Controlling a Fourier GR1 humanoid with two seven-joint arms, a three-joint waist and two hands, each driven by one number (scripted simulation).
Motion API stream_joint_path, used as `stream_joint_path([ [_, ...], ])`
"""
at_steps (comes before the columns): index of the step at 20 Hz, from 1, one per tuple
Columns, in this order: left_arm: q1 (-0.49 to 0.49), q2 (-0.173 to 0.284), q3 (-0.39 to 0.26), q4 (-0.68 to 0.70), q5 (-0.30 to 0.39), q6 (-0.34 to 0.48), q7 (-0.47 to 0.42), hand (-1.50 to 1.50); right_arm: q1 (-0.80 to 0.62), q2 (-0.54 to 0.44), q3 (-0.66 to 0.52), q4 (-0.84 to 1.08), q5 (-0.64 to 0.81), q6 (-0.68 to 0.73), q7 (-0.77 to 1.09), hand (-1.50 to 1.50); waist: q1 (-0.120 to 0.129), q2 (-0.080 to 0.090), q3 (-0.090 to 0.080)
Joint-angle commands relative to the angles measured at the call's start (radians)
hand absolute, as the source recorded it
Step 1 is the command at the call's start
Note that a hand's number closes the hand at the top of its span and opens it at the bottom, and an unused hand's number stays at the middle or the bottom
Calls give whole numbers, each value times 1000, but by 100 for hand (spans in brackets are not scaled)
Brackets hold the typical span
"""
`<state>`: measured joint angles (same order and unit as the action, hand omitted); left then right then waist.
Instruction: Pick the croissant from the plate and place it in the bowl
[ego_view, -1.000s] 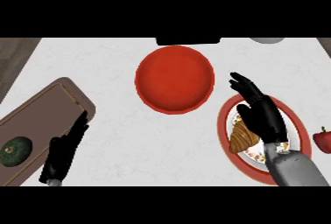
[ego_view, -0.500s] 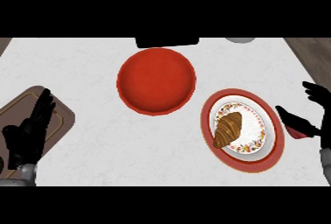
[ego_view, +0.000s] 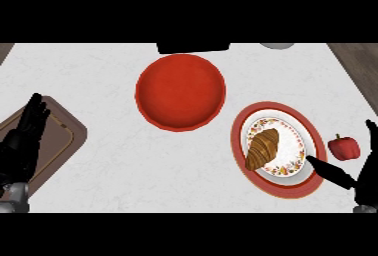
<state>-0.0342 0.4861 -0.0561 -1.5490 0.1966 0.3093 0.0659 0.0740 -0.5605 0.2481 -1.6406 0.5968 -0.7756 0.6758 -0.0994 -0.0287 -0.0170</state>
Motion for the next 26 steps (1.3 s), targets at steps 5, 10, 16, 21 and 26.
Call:
stream_joint_path([
  [5, -42, 16, 8, -20, 16, -26, 28, 0, 22, -22, -32, -290, 296, 193, 399, -150, 31, 12, 2],
  [10, -65, 12, -12, -19, 13, -47, 37, 0, -67, -4, -2, -437, 342, 505, 640, -150, 78, 21, 6],
  [16, -93, 5, -18, 6, 12, -64, 32, 0, -131, -2, 1, -441, 198, 757, 781, -150, 110, 33, 7],
  [21, -81, -22, -36, -5, 8, -61, 20, 0, -174, 32, -38, -396, 39, 856, 811, -150, 129, 34, 10],
  [26, -114, -19, -32, 2, -11, -54, 25, 0, -202, 81, -43, -352, -70, 930, 812, -150, 115, 32, 12],
])
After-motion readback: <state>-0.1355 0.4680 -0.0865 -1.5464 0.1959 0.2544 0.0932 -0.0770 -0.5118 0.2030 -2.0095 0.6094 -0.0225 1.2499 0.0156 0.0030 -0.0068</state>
